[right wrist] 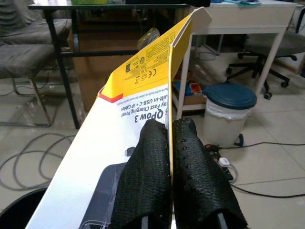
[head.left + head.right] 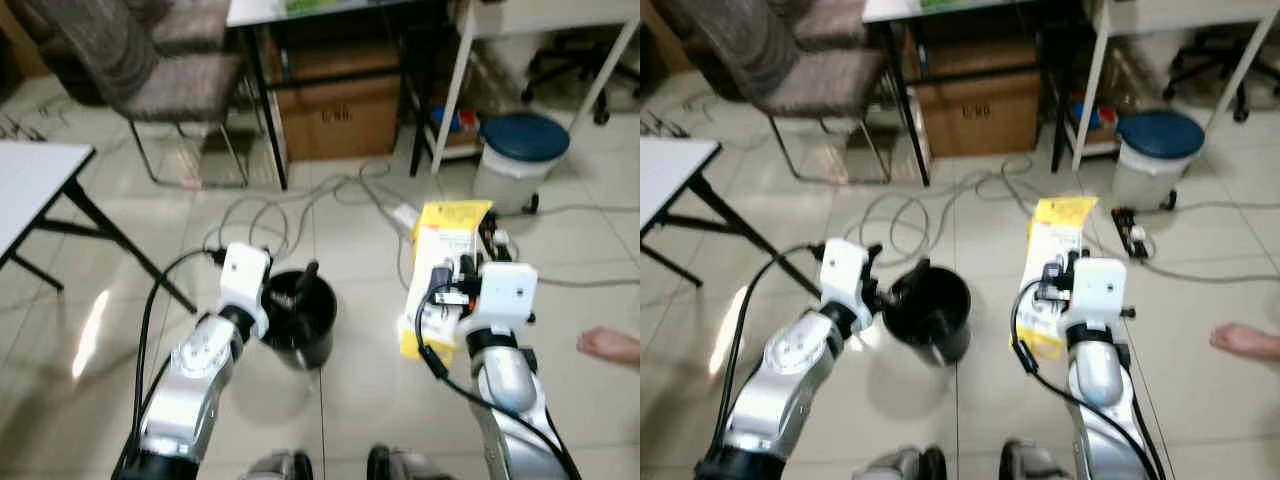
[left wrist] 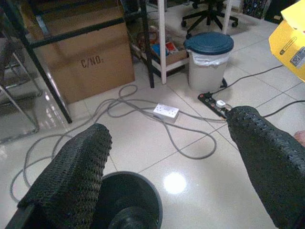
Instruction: Picking trash to rubbish bin
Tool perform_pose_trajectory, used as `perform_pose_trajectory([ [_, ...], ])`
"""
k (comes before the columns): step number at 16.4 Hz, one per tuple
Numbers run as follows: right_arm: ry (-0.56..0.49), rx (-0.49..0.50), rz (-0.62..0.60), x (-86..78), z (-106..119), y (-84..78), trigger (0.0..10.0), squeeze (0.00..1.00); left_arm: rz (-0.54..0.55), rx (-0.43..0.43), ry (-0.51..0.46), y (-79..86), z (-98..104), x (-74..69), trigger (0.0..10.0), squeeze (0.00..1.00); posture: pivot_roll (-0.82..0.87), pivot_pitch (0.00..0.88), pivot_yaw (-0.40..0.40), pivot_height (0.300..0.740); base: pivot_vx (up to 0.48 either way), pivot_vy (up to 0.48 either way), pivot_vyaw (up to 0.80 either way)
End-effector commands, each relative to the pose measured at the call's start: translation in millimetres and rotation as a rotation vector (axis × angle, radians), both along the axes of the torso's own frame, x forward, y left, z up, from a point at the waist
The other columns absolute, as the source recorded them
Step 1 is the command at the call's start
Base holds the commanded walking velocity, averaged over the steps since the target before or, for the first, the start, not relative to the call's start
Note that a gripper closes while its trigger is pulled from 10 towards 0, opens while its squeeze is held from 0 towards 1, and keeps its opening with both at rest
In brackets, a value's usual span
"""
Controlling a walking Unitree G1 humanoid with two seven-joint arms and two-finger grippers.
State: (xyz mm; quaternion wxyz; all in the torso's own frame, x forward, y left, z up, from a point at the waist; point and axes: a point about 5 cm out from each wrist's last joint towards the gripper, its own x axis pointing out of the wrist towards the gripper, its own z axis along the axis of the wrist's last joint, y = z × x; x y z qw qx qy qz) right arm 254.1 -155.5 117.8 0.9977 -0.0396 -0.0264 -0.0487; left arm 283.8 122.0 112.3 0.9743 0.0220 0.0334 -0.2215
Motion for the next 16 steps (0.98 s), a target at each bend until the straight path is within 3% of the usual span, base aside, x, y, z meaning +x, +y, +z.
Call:
perform_pose_trajectory([
  [1, 0.003, 0.0, 0.013, -1.2, -1.5, 3.8, 10.0, 0.0, 0.016, 0.012, 0.007, 6.3, -0.5, 0.5, 10.0, 0.0, -0.05, 0.164, 0.118, 0.74, 0.0, 0.0, 0.0],
  [5, 0.006, -0.003, 0.014, -0.8, -2.0, 3.7, 10.0, 0.0, 0.014, 0.005, 0.006, 5.5, -0.4, 0.8, 10.0, 0.0, -0.05, 0.166, 0.115, 0.74, 0.0, 0.0, 0.0],
  [7, 0.004, -0.005, 0.014, -0.4, -1.8, 3.6, 10.0, 0.0, 0.009, 0.007, -0.001, 4.5, -0.4, 0.4, 10.0, 0.0, -0.05, 0.164, 0.114, 0.74, 0.469, 0.0, 0.0],
  [16, 0.005, -0.009, 0.02, 1.0, -2.3, 3.8, 10.0, 0.0, 0.012, -0.002, -0.002, 4.1, 0.3, 2.2, 10.0, 0.0, -0.04, 0.158, 0.11, 0.74, 0.0, 0.0, 0.0],
])
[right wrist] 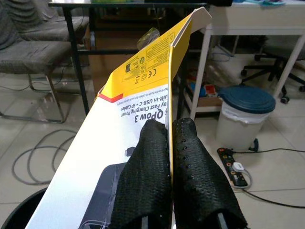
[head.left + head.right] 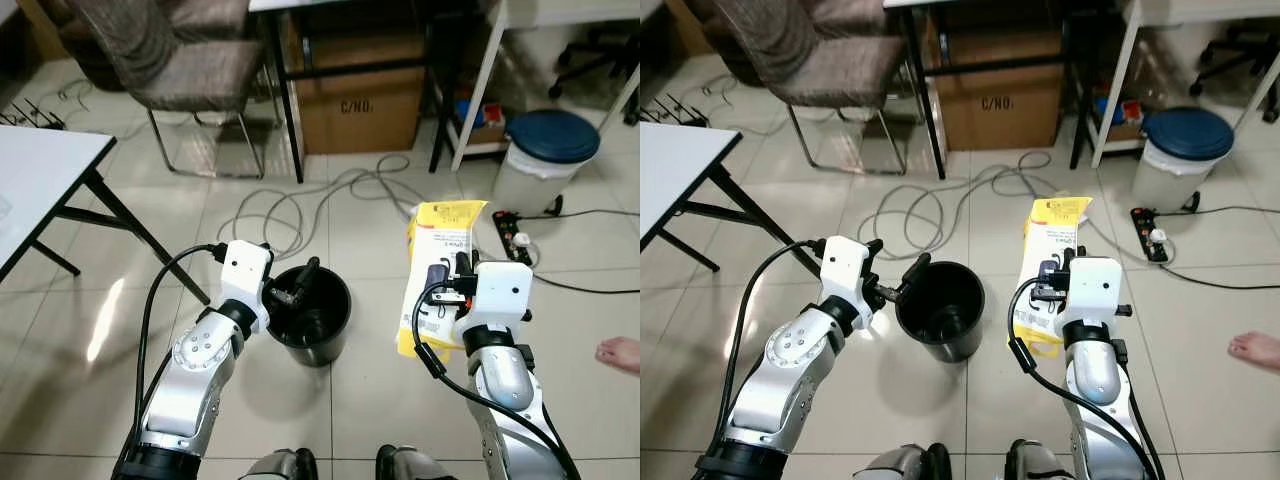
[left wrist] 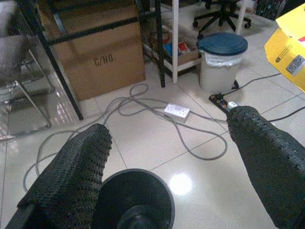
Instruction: Picking trash to rubbish bin
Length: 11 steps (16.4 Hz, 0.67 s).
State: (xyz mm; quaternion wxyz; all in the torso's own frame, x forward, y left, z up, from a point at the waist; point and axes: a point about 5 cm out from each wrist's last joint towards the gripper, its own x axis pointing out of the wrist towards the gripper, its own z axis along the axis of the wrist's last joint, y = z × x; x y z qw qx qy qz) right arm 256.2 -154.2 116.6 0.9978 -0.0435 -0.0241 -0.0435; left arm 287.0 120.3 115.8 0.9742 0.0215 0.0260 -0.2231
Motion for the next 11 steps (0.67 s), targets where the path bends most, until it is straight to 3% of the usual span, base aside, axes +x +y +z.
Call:
perform_pose_trajectory([
  [1, -0.001, -0.001, 0.01, -1.0, -1.1, 2.5, 10.0, 0.0, 0.016, 0.005, 0.012, 5.9, -3.3, -0.9, 10.0, 0.0, -0.04, 0.158, 0.11, 0.74, 0.0, 0.0, 0.0],
  [7, -0.003, -0.006, 0.012, -1.7, -1.0, 3.2, 10.0, 0.0, 0.013, 0.028, 0.004, 6.2, -4.7, -1.0, 10.0, 0.0, -0.05, 0.158, 0.112, 0.74, 0.242, 0.302, 0.0],
  [11, -0.003, -0.006, 0.012, -1.6, -1.6, 3.5, 10.0, 0.0, 0.015, 0.015, -0.001, 6.5, -3.8, -0.6, 10.0, 0.0, -0.05, 0.157, 0.112, 0.74, 0.0, 0.0, 0.0],
])
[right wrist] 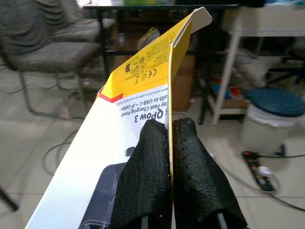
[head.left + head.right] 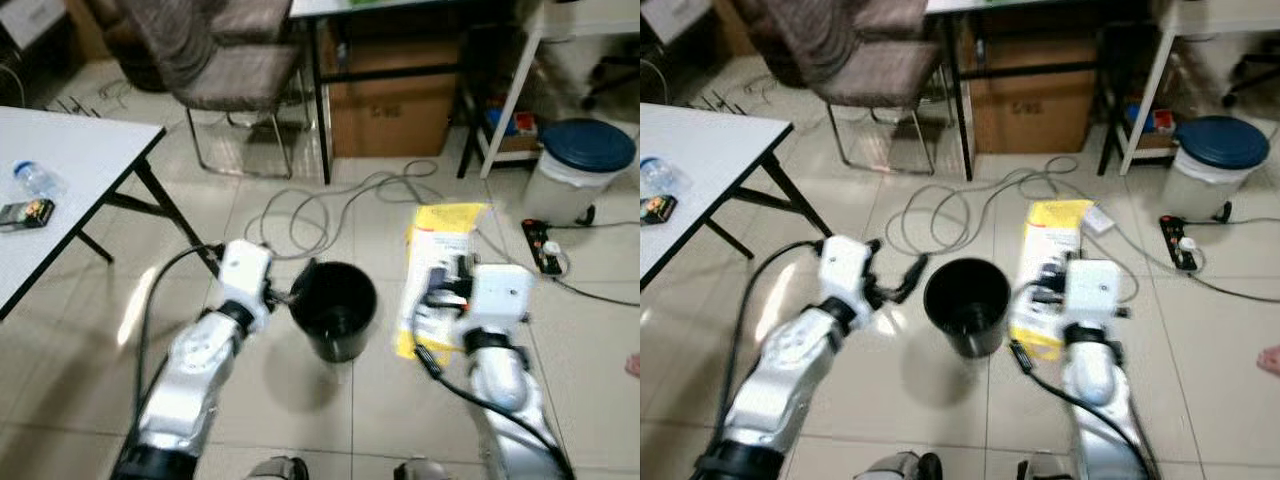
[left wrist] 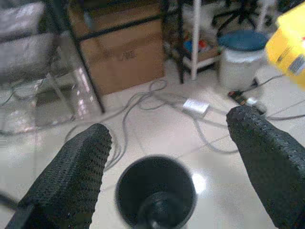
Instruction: Picking trash to rubbish bin
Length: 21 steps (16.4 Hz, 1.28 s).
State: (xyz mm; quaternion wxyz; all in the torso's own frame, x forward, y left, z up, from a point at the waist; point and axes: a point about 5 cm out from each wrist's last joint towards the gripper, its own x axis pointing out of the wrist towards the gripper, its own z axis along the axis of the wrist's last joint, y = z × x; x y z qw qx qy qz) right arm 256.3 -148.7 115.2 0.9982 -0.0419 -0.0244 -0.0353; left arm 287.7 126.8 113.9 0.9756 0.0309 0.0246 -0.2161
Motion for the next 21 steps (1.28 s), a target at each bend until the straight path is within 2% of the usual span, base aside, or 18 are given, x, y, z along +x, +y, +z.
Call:
perform_pose_trajectory([
  [1, -0.004, -0.009, -0.001, -1.4, -0.3, -1.4, 10.0, 0.0, -0.005, -0.005, 0.004, -0.2, -1.7, -1.6, 10.0, 0.0, -0.04, 0.156, 0.111, 0.74, 0.0, 0.0, 0.0],
  [7, -0.006, -0.012, 0.008, -0.5, -0.1, -0.3, 10.0, 0.0, -0.017, -0.002, -0.011, -0.7, -0.1, -2.7, 10.0, 0.0, -0.04, 0.147, 0.108, 0.74, 0.0, 0.0, 0.0],
  [9, -0.007, -0.013, 0.009, -1.1, -0.1, -0.2, 10.0, 0.0, -0.033, 0.01, -0.015, -2.7, -1.4, -4.0, 10.0, 0.0, -0.04, 0.147, 0.11, 0.74, 0.268, -0.394, 0.0],
  [14, -0.003, -0.014, 0.006, -2.6, -0.9, -0.5, 10.0, 0.0, -0.038, 0.012, -0.01, -2.0, -3.3, -5.0, 10.0, 0.0, -0.05, 0.155, 0.109, 0.74, 0.389, -0.272, 0.0],
  [21, 0.0, -0.018, 0.01, -5.6, -1.7, 1.1, 10.0, 0.0, -0.041, 0.004, -0.011, -0.6, -5.1, -7.9, 10.0, 0.0, -0.04, 0.169, 0.112, 0.74, 0.462, 0.0, 0.0],
])
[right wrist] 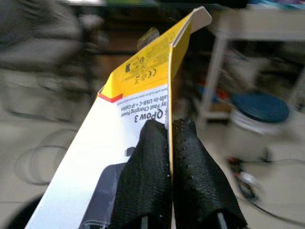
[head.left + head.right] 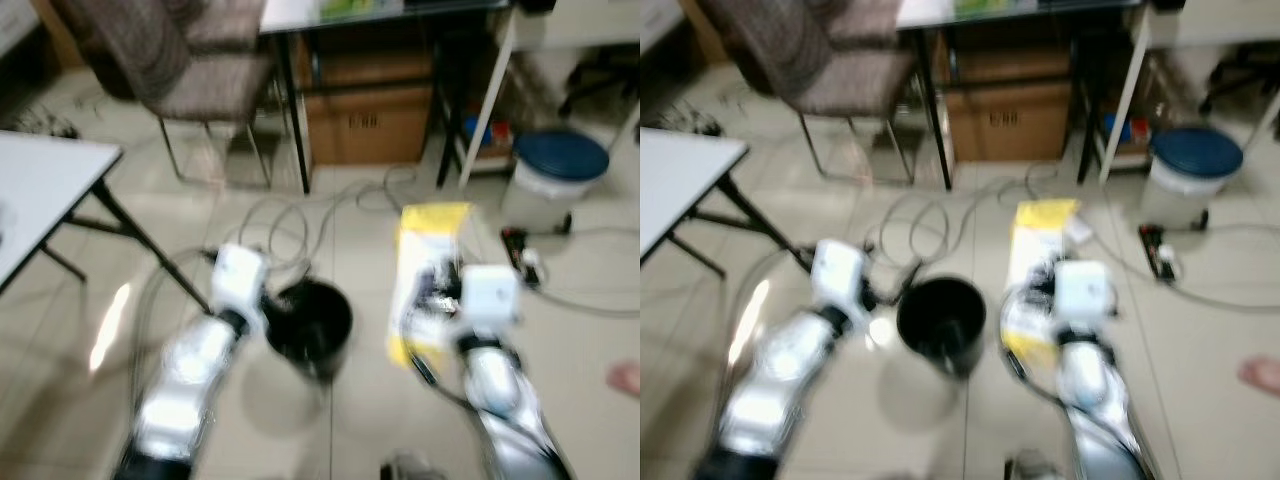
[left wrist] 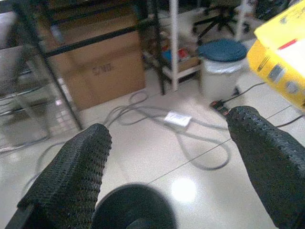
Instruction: Picking trash to rubbish bin
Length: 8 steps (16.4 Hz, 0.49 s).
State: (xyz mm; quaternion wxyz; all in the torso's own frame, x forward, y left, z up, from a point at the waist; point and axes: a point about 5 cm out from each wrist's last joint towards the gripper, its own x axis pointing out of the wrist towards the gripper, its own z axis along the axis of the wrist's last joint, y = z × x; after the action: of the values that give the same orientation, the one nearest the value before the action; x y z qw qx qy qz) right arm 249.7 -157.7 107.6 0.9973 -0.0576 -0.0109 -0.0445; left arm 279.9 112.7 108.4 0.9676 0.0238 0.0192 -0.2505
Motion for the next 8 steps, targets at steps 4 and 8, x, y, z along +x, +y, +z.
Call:
perform_pose_trajectory([
  [4, -0.022, 0.012, 0.031, -0.4, 5.1, 10.7, 10.0, 0.0, 0.039, 0.019, 0.005, 14.9, -1.4, -1.0, 10.0, 0.0, -0.05, 0.173, 0.11, 0.74, 0.24, 0.0, 0.0],
  [8, -0.024, 0.005, 0.044, -0.3, 5.5, 8.8, 10.0, 0.0, 0.058, 0.035, 0.017, 15.8, -2.5, -0.2, 10.0, 0.0, -0.05, 0.175, 0.108, 0.74, 0.0, 0.0, 0.0],
])
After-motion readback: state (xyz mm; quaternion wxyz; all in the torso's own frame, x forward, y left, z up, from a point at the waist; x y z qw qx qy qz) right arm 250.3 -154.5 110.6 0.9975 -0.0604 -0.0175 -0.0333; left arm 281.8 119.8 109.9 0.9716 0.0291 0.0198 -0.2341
